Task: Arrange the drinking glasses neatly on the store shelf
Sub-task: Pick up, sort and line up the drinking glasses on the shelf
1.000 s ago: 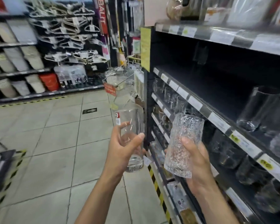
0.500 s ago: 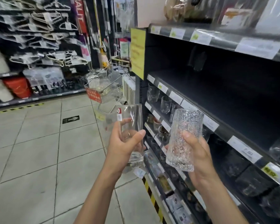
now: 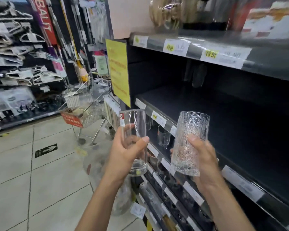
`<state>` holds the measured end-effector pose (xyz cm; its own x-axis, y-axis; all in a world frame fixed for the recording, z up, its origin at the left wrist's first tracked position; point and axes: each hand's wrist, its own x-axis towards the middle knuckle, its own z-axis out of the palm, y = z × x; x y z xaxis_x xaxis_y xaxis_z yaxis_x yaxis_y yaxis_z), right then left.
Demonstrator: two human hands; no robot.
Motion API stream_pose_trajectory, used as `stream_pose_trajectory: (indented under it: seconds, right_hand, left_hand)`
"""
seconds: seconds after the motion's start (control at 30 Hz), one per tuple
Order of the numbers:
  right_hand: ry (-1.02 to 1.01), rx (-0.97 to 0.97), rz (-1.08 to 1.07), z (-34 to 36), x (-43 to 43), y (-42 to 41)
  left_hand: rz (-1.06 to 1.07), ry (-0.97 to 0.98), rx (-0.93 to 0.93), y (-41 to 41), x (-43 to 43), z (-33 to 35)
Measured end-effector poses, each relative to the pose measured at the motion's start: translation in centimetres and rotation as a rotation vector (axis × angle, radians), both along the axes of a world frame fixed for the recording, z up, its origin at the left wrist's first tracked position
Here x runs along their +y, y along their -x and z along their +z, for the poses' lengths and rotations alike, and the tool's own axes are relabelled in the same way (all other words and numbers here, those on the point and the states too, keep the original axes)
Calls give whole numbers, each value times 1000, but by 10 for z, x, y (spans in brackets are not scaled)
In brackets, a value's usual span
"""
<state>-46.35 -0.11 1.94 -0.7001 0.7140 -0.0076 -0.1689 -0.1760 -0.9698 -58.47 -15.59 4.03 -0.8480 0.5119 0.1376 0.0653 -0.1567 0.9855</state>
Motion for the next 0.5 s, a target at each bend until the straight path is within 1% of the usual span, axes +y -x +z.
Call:
stream_pose_trajectory:
  seconds: [0.13, 0.23, 0.3, 0.37, 0.43, 0.5]
  right_hand:
    - [-8, 23, -112, 15, 30, 38]
    - [-41, -22, -147, 25, 45, 56]
    - [-59, 4, -179, 29, 51, 61]
    - [-26, -4, -248, 29, 58, 65]
    - [-5, -67, -331, 28, 65, 65]
    - [-29, -36, -404, 31, 68, 71]
  left_hand:
    - [-54, -15, 25, 50, 35, 4]
    - [-110, -32, 2, 79, 61, 4]
    - [-158, -42, -34, 96, 80, 4]
    - [-209, -42, -58, 112, 100, 4]
    - [-273, -31, -38, 129, 121, 1]
    - [-357, -31, -25, 144, 139, -2]
